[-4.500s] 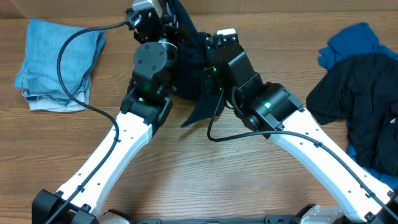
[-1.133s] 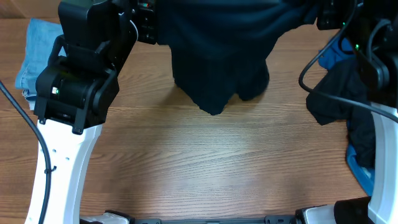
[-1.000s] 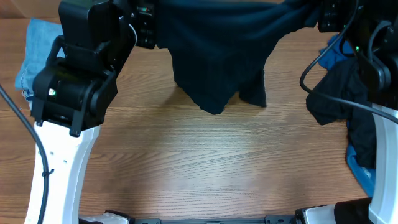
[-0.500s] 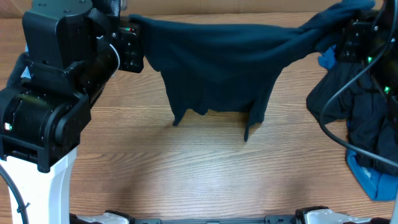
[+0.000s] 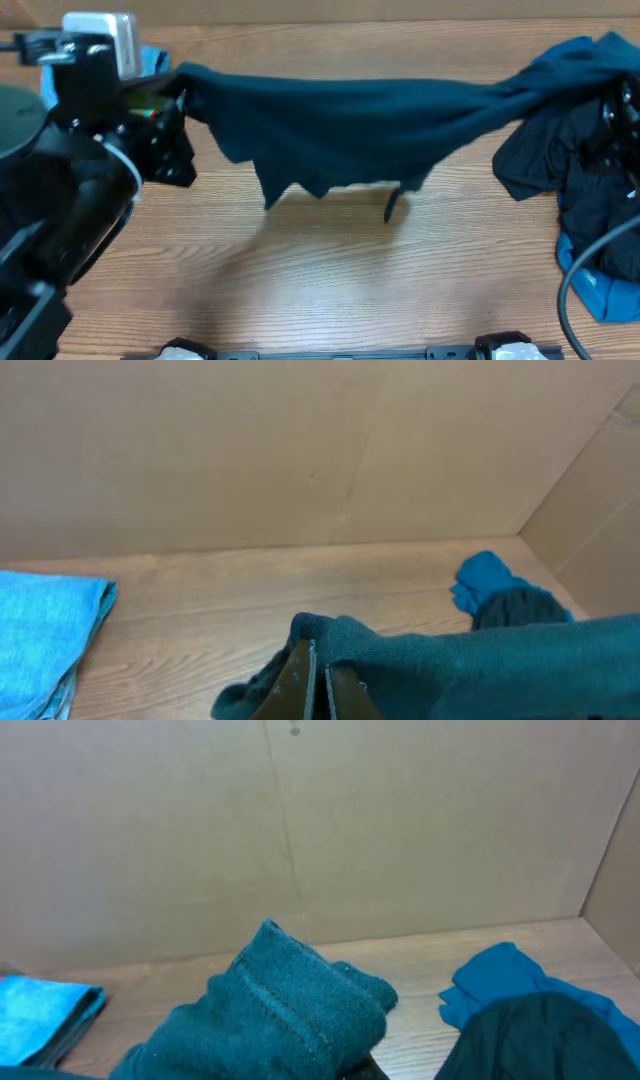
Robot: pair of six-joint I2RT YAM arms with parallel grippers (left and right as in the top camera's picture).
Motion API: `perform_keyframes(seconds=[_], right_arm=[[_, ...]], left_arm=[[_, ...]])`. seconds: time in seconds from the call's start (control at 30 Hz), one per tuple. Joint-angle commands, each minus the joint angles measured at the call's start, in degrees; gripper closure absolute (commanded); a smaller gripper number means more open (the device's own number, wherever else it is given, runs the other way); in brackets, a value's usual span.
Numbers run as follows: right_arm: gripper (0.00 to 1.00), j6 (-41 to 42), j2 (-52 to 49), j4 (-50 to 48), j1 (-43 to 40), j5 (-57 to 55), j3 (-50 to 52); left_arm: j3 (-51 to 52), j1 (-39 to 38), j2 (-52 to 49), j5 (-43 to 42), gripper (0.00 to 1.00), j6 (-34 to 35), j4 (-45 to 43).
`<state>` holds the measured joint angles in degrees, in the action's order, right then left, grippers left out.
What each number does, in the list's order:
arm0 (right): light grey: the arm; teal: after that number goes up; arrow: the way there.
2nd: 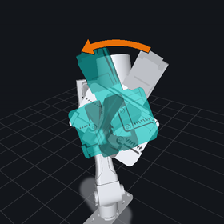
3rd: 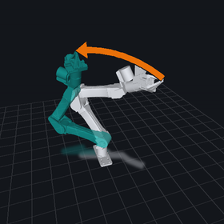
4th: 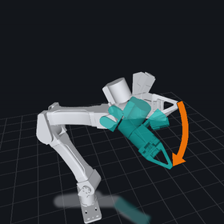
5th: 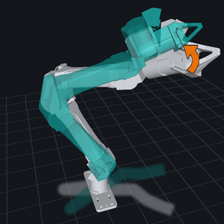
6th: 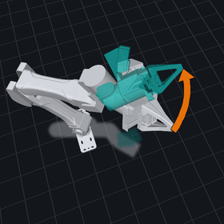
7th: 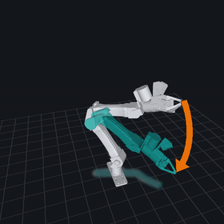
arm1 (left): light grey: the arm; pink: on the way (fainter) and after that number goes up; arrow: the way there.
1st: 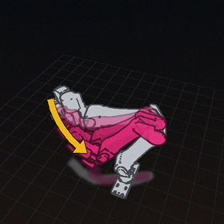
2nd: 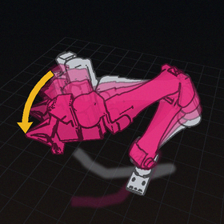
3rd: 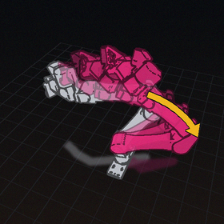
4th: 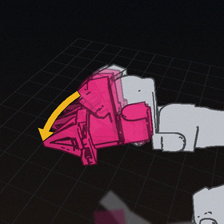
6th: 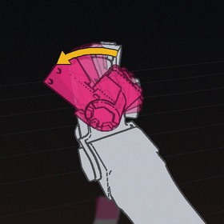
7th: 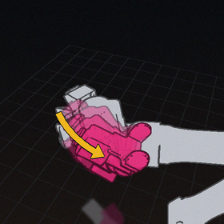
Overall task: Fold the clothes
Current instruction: 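Pull the grippers apart to stretch the shirt across the table, then lay the stretched shirt flat on the table with both grippers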
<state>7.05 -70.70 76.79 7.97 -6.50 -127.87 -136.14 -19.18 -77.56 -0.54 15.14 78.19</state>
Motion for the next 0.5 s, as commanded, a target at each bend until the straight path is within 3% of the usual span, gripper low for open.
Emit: perform_keyframes(seconds=[0.0,0.17,0.33,0.47], right_arm=[[0.96,0.7,-0.4,-0.1,-0.3,0.2,-0.9],[0.96,0.7,-4.5,-0.4,-0.3,0.1,-0.9],[0.96,0.7,-15.8,-1.2,-0.3,0.2,-0.8],[0.96,0.7,-28.5,-5.1,-0.3,0.2,-0.8]], left_arm=[[-0.7,-0.5,-1.0,-0.5,0.96,1.4,-0.2],[-0.7,-0.5,-9.4,-0.5,0.96,1.4,-0.8],[-0.7,-0.4,-21.5,0.1,0.96,1.4,-0.8],[-0.7,-0.3,-30.6,8.2,0.96,1.4,-1.3]])
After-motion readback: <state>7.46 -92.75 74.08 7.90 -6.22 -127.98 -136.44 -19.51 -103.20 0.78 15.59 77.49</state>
